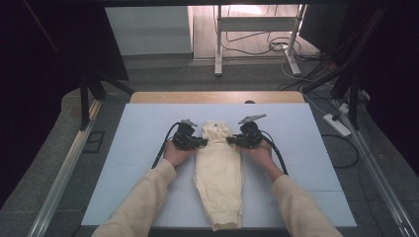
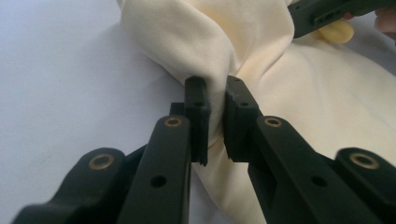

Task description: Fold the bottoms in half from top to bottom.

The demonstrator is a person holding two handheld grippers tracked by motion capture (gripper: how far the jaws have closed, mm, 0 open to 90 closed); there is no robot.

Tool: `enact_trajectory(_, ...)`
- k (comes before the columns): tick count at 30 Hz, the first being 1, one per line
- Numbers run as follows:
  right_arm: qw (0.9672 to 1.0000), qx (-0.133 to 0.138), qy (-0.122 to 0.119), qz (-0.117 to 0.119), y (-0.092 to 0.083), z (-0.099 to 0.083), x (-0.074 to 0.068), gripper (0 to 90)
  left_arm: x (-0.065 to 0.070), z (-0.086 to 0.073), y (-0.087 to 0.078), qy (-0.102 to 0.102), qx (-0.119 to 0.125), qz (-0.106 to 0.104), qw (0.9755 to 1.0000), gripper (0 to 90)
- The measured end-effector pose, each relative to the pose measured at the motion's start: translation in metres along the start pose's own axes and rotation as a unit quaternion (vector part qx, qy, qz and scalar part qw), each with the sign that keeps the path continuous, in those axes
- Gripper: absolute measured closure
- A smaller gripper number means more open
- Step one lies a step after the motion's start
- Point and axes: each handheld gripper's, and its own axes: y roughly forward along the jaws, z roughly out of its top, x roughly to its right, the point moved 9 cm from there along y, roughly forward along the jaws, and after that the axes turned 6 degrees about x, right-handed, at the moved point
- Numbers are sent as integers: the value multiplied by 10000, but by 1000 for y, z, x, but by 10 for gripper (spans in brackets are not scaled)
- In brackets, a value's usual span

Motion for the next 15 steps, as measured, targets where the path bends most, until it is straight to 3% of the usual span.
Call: enact_trajectory(15,9971,694,-292,-99,-23,29,-5,802,11,30,-32,421,615,-7,9972,814)
